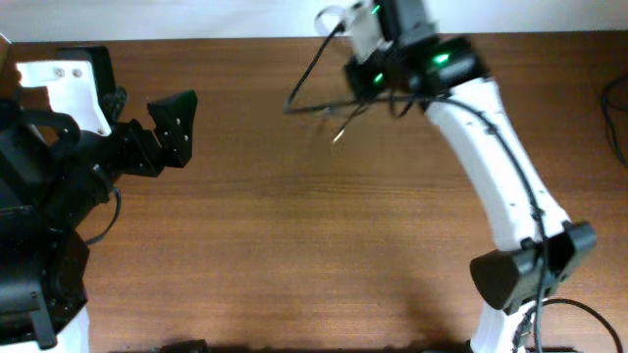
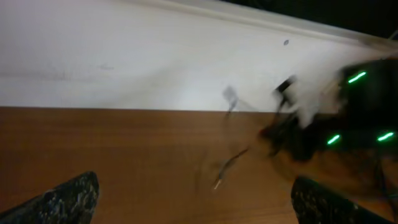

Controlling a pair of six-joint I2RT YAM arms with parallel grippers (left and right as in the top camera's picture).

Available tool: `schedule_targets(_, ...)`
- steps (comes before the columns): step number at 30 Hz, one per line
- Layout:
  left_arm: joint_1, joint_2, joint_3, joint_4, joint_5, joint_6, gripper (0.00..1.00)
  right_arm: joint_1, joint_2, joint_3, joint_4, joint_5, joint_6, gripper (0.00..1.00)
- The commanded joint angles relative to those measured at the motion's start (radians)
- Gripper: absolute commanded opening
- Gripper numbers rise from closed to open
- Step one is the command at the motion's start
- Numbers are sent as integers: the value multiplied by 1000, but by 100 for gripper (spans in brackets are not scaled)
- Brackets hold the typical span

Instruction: Untangle cables

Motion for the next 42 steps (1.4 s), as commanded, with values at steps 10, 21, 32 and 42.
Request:
schedule_targets(10, 6, 76, 16, -56, -20, 144, 99, -446, -42, 266, -45, 129, 33, 4)
schedule_targets(21, -24, 236, 16, -27, 67, 155, 99, -743, -55, 264, -21, -18, 78, 4)
schedule_targets(32, -309, 238, 16, 106, -46, 129, 99, -1154, -53, 259, -18, -21, 79, 4)
schedule_targets(42, -309, 238, 16, 87, -42, 117, 99, -1289, -52, 143, -3, -93, 105, 99)
